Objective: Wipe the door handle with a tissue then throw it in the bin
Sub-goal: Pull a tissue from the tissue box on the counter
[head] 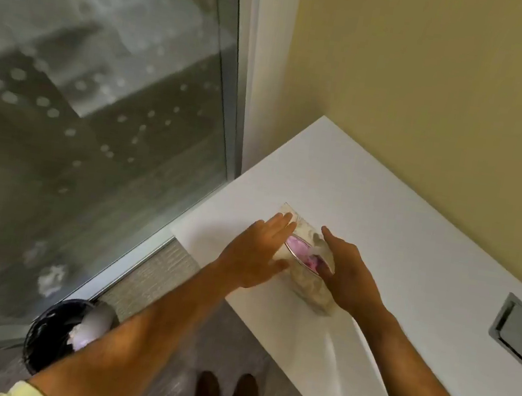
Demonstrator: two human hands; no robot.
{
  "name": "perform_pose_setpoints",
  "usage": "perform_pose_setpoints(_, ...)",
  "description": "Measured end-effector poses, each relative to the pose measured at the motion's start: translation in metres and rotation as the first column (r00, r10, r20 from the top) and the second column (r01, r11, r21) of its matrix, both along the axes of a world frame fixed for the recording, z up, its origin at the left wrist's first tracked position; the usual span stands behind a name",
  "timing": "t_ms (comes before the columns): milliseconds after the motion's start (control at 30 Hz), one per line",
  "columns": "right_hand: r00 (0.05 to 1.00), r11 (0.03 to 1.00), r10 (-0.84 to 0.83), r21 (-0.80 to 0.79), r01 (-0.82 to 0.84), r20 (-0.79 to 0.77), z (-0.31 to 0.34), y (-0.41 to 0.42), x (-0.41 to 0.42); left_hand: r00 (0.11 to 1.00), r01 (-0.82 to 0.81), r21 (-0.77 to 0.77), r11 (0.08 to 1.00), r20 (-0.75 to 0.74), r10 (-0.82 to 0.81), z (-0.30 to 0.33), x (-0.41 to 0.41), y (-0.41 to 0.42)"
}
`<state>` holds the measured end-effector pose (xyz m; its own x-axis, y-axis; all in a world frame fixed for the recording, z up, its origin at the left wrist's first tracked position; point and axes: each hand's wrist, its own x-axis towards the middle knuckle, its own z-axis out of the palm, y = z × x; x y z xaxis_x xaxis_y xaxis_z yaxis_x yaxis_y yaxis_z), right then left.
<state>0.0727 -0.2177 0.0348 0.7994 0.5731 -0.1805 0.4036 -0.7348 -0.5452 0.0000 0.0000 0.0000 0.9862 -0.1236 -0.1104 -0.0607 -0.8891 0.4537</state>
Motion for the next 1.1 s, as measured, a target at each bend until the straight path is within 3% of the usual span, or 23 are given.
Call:
perform_pose_setpoints(133, 0.999, 0.999, 0.002, -0.045, 0.000, 0.042, -0.027, 0.001, 0.010, 0.996, 0.068, 0.107, 0.992, -0.059, -0.062, -0.031, 0.022, -0.004)
perform_pose_setpoints(333, 0.993, 0.993, 0.062, 0.097, -0.072, 0.103, -0.037, 0.013, 0.017, 0.995, 0.101, 0.248, 0.963, -0.034, -0.096, -0.063, 0.027, -0.018)
perform_pose_setpoints(533, 0.993, 0.987, 0.104, 0.114, -0.109, 0.051, -0.030, 0.017, 0.028, 0.996, 0.088, 0.270, 0.959, -0.010, -0.088, -0.071, 0.024, -0.020)
perform_pose_setpoints(833, 0.992, 0.947, -0.127, 0.300, 0.118, 0.009, 0.003, 0.017, 0.021, 0.994, 0.112, 0.254, 0.961, -0.049, -0.103, -0.065, 0.024, -0.019)
perform_pose_setpoints(900, 0.985, 0.928, -0.173, 0.338, 0.157, 0.019, 0.018, 0.016, 0.022, 0.991, 0.116, 0.204, 0.972, -0.091, -0.099, -0.058, 0.022, -0.020)
perform_pose_setpoints(1000, 0.982, 0.897, -0.186, 0.399, 0.188, -0.045, 0.043, 0.016, 0.021, 0.995, -0.046, -0.067, 0.997, -0.090, 0.040, -0.031, 0.011, -0.023)
perform_pose_setpoints(1100, 0.968, 0.872, -0.171, 0.429, 0.235, -0.182, 0.073, 0.019, 0.015, 0.978, -0.210, -0.307, 0.928, -0.074, 0.197, 0.011, -0.006, -0.023)
